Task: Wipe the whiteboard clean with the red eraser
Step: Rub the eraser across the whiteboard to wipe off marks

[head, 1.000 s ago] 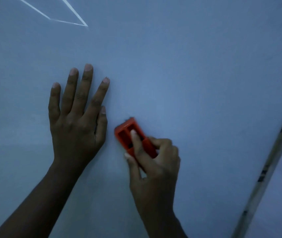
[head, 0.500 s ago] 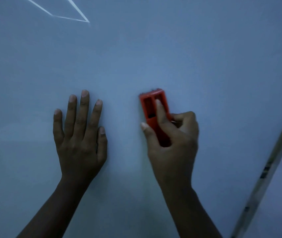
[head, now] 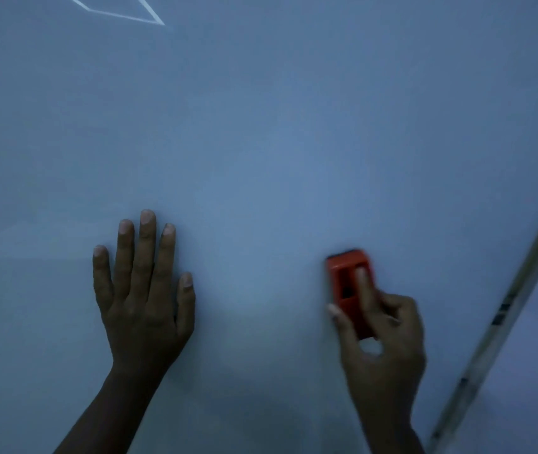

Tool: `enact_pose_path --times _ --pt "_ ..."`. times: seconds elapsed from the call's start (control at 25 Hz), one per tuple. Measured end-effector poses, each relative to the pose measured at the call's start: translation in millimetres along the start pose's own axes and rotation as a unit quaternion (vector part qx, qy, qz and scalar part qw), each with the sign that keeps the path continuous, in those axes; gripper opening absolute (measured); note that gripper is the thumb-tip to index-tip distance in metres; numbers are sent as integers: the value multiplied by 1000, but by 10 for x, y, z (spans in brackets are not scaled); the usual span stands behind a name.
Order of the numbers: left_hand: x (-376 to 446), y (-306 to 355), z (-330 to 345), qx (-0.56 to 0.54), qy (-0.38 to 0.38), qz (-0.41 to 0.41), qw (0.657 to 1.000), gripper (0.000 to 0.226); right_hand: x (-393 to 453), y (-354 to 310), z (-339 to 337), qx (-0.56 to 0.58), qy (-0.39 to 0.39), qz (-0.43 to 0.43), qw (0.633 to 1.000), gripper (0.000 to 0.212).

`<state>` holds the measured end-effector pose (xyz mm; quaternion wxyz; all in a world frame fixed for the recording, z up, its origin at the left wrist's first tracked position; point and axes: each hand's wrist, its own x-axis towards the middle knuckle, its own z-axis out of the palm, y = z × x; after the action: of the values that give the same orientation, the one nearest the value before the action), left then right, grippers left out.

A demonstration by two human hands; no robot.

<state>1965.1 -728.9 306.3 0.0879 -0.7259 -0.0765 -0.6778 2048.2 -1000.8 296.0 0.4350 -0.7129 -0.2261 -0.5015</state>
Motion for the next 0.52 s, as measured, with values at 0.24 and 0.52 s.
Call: enact_pose_path --times 0.24,0.52 --pt "-302 57 29 -11 -4 -14 1000 63 -67 453 -256 57 51 195 978 62" --pt "-513 105 41 -19 -14 -32 999 63 -573 147 18 62 11 219 974 49"
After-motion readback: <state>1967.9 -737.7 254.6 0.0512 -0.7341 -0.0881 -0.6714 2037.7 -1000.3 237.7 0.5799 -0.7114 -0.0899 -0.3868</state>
